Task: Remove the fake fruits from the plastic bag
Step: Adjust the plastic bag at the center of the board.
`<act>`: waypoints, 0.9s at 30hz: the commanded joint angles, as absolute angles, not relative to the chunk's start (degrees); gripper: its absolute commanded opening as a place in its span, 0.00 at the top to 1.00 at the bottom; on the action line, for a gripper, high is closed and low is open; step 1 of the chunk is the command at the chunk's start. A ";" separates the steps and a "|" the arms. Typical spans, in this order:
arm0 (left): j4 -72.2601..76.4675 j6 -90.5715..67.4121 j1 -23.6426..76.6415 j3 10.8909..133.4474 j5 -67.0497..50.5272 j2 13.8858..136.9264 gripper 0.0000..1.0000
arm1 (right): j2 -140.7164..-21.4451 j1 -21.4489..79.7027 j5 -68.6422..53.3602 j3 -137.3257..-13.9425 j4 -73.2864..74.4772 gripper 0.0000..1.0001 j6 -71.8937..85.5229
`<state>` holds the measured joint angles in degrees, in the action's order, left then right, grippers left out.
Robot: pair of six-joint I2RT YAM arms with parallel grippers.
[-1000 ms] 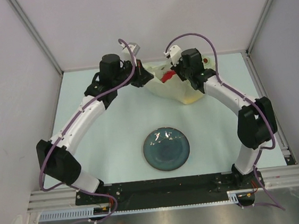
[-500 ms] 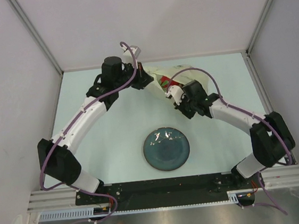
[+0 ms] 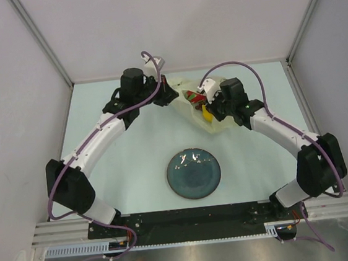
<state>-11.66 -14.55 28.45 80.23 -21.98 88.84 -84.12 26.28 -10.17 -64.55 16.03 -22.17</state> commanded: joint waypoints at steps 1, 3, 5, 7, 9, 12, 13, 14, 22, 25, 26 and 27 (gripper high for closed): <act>-10.28 -13.80 28.65 78.93 -20.57 88.94 1.00 | -88.94 23.83 -3.61 -66.18 12.92 1.00 -23.20; -10.20 -13.54 28.65 78.31 -21.70 89.12 1.00 | -90.08 20.67 -1.85 -65.83 14.93 1.00 -22.59; -9.49 -13.71 28.65 77.79 -22.32 89.21 1.00 | -89.91 16.45 -0.45 -64.43 16.25 1.00 -23.81; -8.97 -13.71 29.00 77.43 -22.67 89.38 1.00 | -89.21 13.20 2.10 -63.63 17.13 1.00 -26.18; -8.79 -13.54 29.00 77.43 -22.76 89.56 1.00 | -88.16 12.57 4.38 -63.72 21.34 1.00 -28.29; -8.18 -13.80 29.09 77.43 -23.11 90.17 1.00 | -86.14 12.30 0.82 -63.63 27.59 1.00 -29.01; -8.00 -13.89 29.27 77.34 -23.64 90.35 1.00 | -84.65 12.30 -1.82 -63.72 28.38 1.00 -27.87; -7.82 -13.89 29.35 77.43 -23.90 90.61 1.00 | -83.94 12.83 -6.37 -63.72 29.26 1.00 -27.34; -11.33 -11.61 30.41 78.66 -28.21 91.67 1.00 | -82.96 22.06 -7.82 -67.40 24.61 0.93 -21.10; -15.11 -9.06 30.32 78.84 -28.83 90.88 1.00 | -86.74 22.94 -7.39 -70.31 21.81 0.93 -18.81; -15.29 -9.05 30.32 77.79 -29.00 90.44 1.00 | -88.92 23.37 -5.29 -70.57 20.75 0.94 -18.55; -14.77 -9.14 30.32 77.09 -28.83 89.92 1.00 | -89.90 23.81 -4.32 -71.36 19.79 0.97 -18.63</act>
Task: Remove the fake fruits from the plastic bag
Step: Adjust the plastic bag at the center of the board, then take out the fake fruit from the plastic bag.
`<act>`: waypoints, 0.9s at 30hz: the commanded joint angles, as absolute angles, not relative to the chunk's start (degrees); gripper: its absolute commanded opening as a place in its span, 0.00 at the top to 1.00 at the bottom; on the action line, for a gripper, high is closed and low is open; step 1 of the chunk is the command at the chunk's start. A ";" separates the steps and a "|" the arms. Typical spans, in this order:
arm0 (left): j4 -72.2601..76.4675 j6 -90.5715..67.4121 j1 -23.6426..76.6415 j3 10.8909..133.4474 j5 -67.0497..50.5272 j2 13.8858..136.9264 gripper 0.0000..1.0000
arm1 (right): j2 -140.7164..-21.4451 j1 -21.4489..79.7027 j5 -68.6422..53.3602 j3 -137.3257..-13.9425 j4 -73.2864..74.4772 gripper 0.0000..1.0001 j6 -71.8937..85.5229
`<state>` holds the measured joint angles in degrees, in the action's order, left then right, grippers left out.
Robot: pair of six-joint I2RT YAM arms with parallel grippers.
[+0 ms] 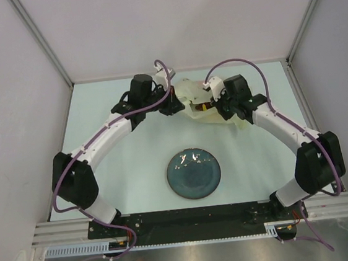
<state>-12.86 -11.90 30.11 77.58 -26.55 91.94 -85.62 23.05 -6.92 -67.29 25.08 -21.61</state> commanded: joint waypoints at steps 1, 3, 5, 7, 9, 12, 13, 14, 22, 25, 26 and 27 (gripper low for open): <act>-14.16 -9.31 30.24 76.30 -28.83 88.61 1.00 | -90.70 23.99 -3.70 -71.63 18.12 0.99 -18.72; -12.67 -9.49 30.32 74.36 -28.74 87.54 1.00 | -92.72 24.60 -1.85 -72.07 16.27 1.00 -19.33; -12.83 -9.14 30.32 73.83 -28.65 87.01 1.00 | -93.60 25.05 -0.19 -72.16 13.37 1.00 -20.56; -13.10 -8.79 30.24 73.57 -28.56 86.75 1.00 | -95.70 25.92 2.52 -72.07 10.74 1.00 -22.41; -12.66 -8.79 30.32 73.56 -29.44 86.75 1.00 | -98.42 26.63 4.04 -72.07 8.89 1.00 -24.33; -12.57 -8.79 30.15 74.44 -29.27 87.10 1.00 | -101.06 28.21 8.08 -71.81 5.81 1.00 -26.01; -12.66 -8.96 30.23 74.62 -28.83 87.19 1.00 | -101.25 29.17 7.39 -71.81 6.67 1.00 -26.80; -12.57 -9.05 30.23 74.97 -28.39 87.19 1.00 | -100.99 29.70 6.25 -71.72 8.07 1.00 -26.98; -11.86 -11.25 29.88 73.57 -21.62 86.31 1.00 | -93.53 36.56 -6.41 -63.99 15.20 1.00 -20.75; -12.48 -11.25 29.71 73.48 -21.80 86.57 1.00 | -91.85 36.74 -7.82 -63.90 15.29 1.00 -19.25; -12.65 -11.25 29.71 73.48 -21.71 86.75 1.00 | -91.32 36.74 -7.30 -63.98 14.94 1.00 -19.07; -12.74 -11.25 29.62 73.39 -21.71 86.75 1.00 | -90.80 36.39 -6.16 -64.07 14.25 1.00 -19.07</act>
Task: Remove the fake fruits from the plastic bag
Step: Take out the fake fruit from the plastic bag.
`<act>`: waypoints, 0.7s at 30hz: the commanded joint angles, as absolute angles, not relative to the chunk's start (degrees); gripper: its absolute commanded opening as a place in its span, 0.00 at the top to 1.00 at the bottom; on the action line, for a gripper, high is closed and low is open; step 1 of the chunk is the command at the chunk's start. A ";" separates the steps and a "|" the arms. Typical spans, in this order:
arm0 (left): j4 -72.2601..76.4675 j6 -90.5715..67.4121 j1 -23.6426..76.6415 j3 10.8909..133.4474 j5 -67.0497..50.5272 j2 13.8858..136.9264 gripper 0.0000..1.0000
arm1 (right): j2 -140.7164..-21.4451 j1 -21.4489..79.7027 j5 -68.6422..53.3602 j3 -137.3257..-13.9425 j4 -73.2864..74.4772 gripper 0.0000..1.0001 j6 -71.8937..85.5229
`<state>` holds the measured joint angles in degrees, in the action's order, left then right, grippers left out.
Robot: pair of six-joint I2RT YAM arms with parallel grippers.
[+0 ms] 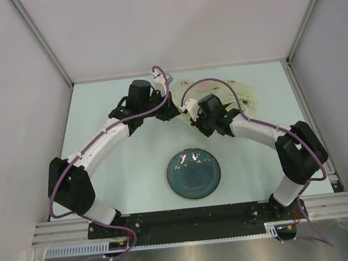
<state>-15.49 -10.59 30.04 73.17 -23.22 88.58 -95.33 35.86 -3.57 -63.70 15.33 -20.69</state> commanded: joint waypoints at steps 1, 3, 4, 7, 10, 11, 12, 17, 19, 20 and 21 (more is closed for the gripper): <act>-12.66 -11.25 29.53 73.21 -21.62 86.92 1.00 | -90.27 36.13 -5.72 -64.25 13.89 1.00 -19.16; -12.48 -11.34 29.53 72.95 -21.71 87.01 1.00 | -89.21 34.64 -5.27 -65.12 13.97 1.00 -19.34; -12.48 -11.34 29.53 72.69 -21.88 87.10 1.00 | -88.86 34.02 -5.45 -65.47 13.97 1.00 -19.34; -12.65 -11.25 29.53 72.16 -22.50 87.10 1.00 | -88.42 32.08 -5.45 -66.53 13.28 1.00 -19.42; -12.83 -11.16 29.53 71.98 -23.20 87.19 1.00 | -90.17 31.20 -2.82 -66.80 10.91 1.00 -21.26; -12.75 -11.16 29.53 72.07 -23.46 87.27 1.00 | -90.87 31.03 -1.42 -66.80 9.07 1.00 -21.88; -12.74 -11.16 29.53 71.98 -23.73 87.36 1.00 | -92.53 30.94 1.73 -66.80 8.01 1.00 -22.49; -12.48 -11.16 29.53 71.72 -24.96 87.54 1.00 | -97.20 29.36 7.11 -66.80 3.78 1.00 -26.10; -12.57 -10.90 29.53 71.81 -24.87 87.45 1.00 | -98.52 28.57 9.05 -66.80 6.05 1.00 -26.98; -12.48 -10.64 29.53 71.89 -24.61 87.36 1.00 | -98.53 28.30 8.97 -66.62 7.28 1.00 -26.98; -12.57 -10.46 29.53 72.07 -24.52 87.45 1.00 | -97.92 28.04 8.70 -66.27 8.60 1.00 -26.90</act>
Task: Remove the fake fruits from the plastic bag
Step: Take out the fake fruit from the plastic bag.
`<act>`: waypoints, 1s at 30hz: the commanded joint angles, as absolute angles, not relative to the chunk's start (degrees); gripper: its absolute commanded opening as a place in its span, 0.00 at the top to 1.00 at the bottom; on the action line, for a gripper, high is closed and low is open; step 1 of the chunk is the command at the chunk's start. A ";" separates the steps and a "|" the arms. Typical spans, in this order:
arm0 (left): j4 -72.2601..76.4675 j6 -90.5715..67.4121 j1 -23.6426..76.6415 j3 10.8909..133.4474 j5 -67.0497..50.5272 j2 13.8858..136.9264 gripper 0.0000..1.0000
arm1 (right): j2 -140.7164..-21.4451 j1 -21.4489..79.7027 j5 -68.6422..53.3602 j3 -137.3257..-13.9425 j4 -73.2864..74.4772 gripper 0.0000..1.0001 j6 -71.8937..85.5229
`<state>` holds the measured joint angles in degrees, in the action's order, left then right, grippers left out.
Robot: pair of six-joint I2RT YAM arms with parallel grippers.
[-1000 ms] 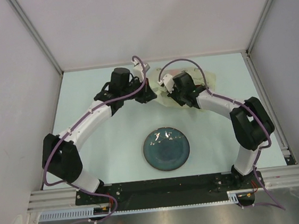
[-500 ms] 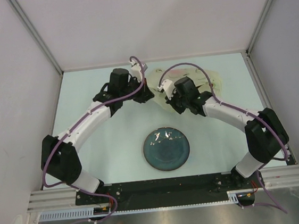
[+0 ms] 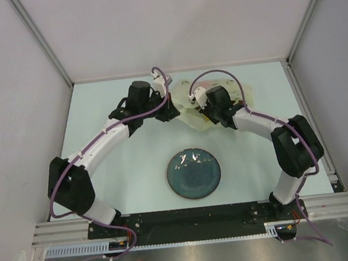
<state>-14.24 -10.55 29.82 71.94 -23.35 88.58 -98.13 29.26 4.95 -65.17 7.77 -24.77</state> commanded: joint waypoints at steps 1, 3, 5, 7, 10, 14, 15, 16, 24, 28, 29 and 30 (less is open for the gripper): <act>-12.48 -10.20 29.53 72.16 -24.43 87.54 1.00 | -97.39 27.86 8.61 -65.66 10.27 1.00 -26.98; -12.30 -10.11 29.53 72.68 -24.70 88.15 1.00 | -95.46 27.77 6.78 -63.38 12.12 1.00 -27.51; -11.78 -9.93 29.53 73.12 -25.05 88.68 1.00 | -94.40 27.77 4.31 -61.62 13.45 1.00 -27.69; -11.78 -10.28 29.53 73.47 -25.66 89.38 1.00 | -94.48 27.77 3.08 -61.35 12.31 1.00 -27.16; -12.04 -10.37 29.53 73.92 -26.19 90.17 1.00 | -95.88 28.04 2.82 -62.05 8.54 0.93 -27.77; -12.57 -9.93 29.53 73.92 -25.93 90.26 1.00 | -100.19 28.30 1.85 -66.70 7.91 0.71 -27.17; -12.48 -9.84 29.53 73.74 -25.84 90.26 1.00 | -100.98 28.30 1.67 -68.36 7.82 0.70 -26.98; -12.48 -9.76 29.53 73.65 -25.93 90.18 1.00 | -101.77 28.13 1.58 -69.25 7.74 0.69 -26.81; -12.31 -9.05 29.53 73.65 -25.84 89.83 1.00 | -109.15 26.81 1.15 -74.88 8.43 0.69 -25.49; -11.87 -9.14 29.53 73.30 -25.66 89.65 1.00 | -111.35 25.32 -3.24 -76.02 10.80 0.69 -24.44; -11.69 -9.14 29.53 73.39 -25.84 89.65 0.99 | -111.71 25.31 -3.51 -76.11 10.98 0.69 -24.26; -11.69 -9.14 29.53 73.21 -25.75 89.74 1.00 | -112.14 25.31 -3.52 -76.20 11.16 0.66 -24.08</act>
<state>-14.02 -10.04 29.82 71.96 -24.67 90.59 -110.48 26.15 -0.64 -73.78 9.65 -25.67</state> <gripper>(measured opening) 0.009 0.307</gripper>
